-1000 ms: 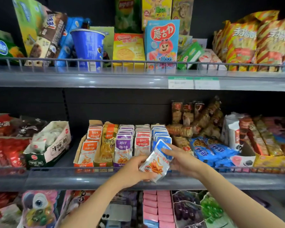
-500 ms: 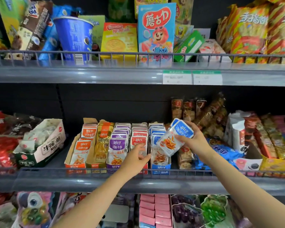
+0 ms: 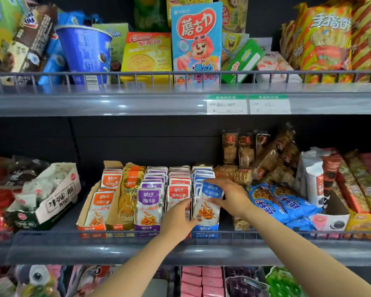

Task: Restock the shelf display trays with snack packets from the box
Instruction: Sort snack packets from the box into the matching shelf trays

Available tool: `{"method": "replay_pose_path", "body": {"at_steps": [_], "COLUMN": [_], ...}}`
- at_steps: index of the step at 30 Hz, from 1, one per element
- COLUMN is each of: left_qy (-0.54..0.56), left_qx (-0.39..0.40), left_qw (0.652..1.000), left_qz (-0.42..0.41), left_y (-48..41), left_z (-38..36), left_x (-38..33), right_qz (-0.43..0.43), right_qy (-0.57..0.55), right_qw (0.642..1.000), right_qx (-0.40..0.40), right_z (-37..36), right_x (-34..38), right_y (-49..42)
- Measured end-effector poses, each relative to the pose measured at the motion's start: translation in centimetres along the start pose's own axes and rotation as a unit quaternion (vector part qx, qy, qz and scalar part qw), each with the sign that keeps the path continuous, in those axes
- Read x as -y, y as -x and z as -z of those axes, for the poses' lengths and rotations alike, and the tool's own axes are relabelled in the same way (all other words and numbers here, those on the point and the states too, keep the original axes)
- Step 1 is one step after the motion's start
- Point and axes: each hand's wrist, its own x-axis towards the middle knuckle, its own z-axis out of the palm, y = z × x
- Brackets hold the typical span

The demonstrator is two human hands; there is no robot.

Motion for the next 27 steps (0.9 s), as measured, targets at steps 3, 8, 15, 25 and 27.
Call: {"method": "replay_pose_path", "body": {"at_steps": [3,8,15,25,27], "left_qy": [0.001,-0.001,-0.016,-0.082,-0.100], "left_qx": [0.011,0.022,0.000,0.073,0.101], "left_qw": [1.000,1.000,0.998,0.994,0.989], "left_qz": [-0.014,-0.018,-0.069,0.002,0.033], "left_y": [0.0,0.7,4.7,17.4,20.1], "left_z": [0.1,0.8,3.1,4.6,3.9], "left_x": [0.1,0.2,1.3,10.1,12.5], "right_qz": [0.024,0.003,-0.002,-0.046,-0.056], "right_qy": [0.058,0.110,-0.016,-0.177,-0.160], "right_qw": [0.995,0.988,1.000,0.972,0.965], "right_qx": [0.078,0.112,0.009,0.150,0.202], "right_z": [-0.6,-0.8,-0.3,-8.3,-11.2], "right_x": [0.7,1.2,3.3,9.5,10.2], "right_y": [0.1,0.5,4.6,16.2,18.4]}}
